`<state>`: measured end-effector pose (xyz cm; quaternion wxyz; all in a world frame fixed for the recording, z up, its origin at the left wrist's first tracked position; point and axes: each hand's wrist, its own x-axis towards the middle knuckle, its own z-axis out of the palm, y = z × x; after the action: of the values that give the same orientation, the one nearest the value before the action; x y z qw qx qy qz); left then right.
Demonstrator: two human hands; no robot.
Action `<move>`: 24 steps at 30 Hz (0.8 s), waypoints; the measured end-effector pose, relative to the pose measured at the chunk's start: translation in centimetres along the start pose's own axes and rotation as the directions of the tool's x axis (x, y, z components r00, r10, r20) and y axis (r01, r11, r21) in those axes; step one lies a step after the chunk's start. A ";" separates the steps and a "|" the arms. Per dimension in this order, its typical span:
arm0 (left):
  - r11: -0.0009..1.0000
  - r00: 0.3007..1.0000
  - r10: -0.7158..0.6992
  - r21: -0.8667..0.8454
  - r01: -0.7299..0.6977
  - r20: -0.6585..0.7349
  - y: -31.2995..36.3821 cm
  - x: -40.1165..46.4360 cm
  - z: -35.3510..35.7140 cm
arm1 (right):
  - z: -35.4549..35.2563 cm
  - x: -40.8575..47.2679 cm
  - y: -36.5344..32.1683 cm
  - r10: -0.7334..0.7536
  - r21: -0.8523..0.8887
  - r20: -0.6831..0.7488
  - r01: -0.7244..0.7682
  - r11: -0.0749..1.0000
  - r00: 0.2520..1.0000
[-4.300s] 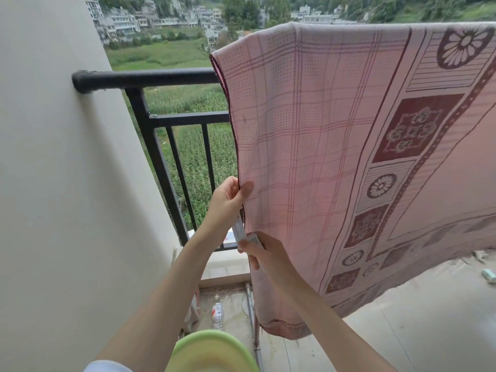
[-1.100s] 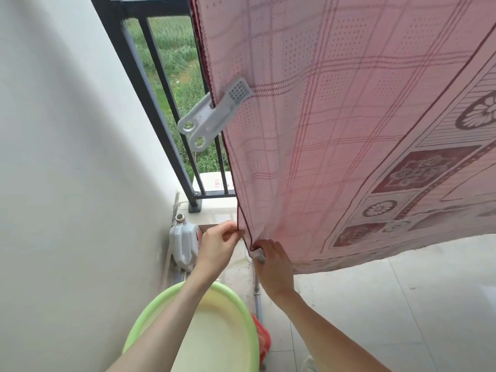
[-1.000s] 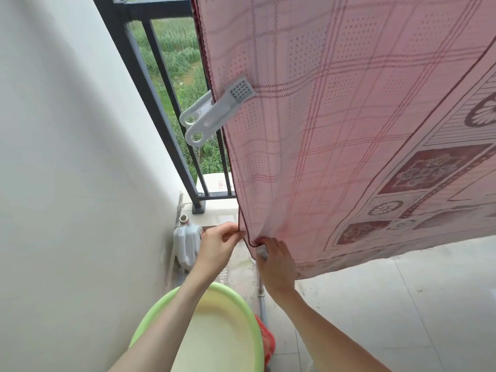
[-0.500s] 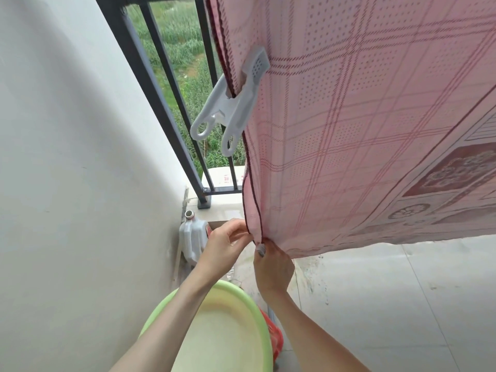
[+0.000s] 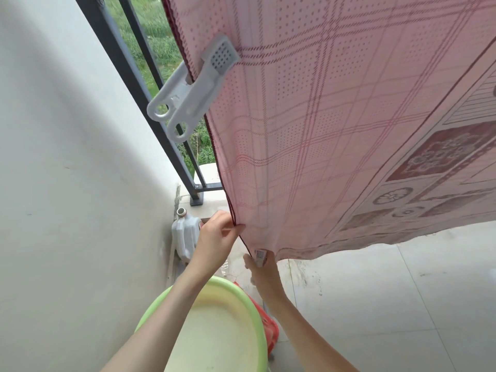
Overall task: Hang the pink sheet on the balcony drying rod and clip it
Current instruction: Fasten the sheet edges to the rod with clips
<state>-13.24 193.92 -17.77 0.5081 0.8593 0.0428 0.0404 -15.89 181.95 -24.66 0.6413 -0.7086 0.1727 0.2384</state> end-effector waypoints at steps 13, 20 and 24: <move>0.986 0.989 -0.142 0.095 0.139 0.028 0.4 0.2 1.0 | 0.4 -2.6 -0.1 0.192 0.430 0.174 -0.250 0.868 0.966; 0.973 0.981 -0.192 0.132 0.187 0.022 0.3 0.5 0.9 | 0.1 -3.5 -0.1 0.169 0.573 0.176 -0.240 0.783 0.970; 0.964 0.965 -0.260 0.072 0.258 0.033 0.4 0.6 0.9 | -0.4 -4.0 0.2 0.169 0.694 0.280 -0.321 0.644 0.945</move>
<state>-12.51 193.00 -17.80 0.4807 0.8635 0.1454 -0.0457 -19.28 181.24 -22.59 0.8452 -0.3368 0.2859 0.3006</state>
